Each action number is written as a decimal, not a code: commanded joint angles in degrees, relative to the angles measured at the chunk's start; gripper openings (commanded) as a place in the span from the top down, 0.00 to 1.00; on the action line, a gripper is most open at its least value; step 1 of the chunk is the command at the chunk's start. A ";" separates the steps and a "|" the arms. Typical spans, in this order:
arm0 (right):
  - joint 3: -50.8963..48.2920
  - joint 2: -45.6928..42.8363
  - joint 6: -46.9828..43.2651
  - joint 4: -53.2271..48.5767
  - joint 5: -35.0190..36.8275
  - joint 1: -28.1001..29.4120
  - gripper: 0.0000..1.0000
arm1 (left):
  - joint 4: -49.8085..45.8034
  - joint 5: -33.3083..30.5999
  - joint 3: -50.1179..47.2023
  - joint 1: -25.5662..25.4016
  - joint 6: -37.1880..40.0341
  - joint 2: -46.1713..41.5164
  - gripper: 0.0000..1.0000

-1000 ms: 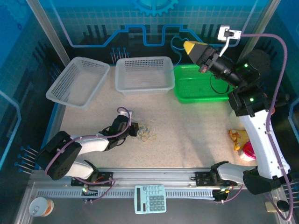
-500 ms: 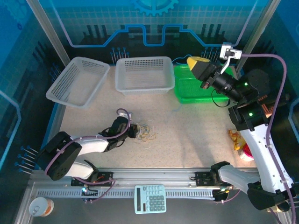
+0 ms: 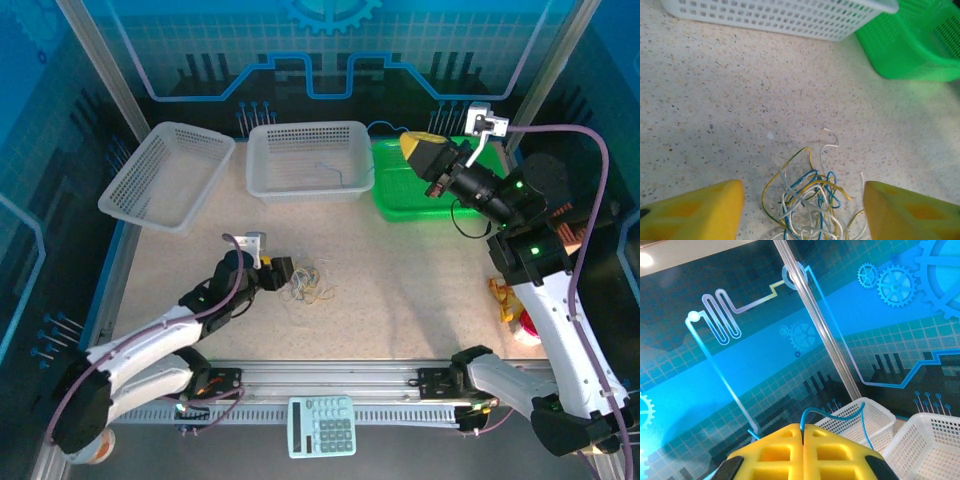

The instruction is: Untangle the cables

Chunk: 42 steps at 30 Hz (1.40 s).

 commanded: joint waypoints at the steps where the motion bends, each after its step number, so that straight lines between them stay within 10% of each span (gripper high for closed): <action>1: 0.02 0.12 -1.19 -0.86 0.97 -0.84 1.00 | -7.93 -1.78 3.28 0.03 0.76 -3.86 0.26; 6: 1.42 2.25 -1.59 -2.60 2.44 -0.86 1.00 | -15.34 -2.77 9.10 0.10 0.87 -6.93 0.01; 17: 2.64 8.66 -2.30 -2.04 4.42 0.86 1.00 | -27.66 -3.84 24.12 2.18 -0.62 -6.09 0.01; 26: 10.10 21.45 -5.83 -1.13 10.46 3.61 1.00 | -32.43 6.56 35.08 16.37 -0.98 0.90 0.01; 42: 34.86 57.54 -6.69 -3.55 10.26 4.69 1.00 | -26.51 12.74 30.21 18.20 -4.65 2.74 0.01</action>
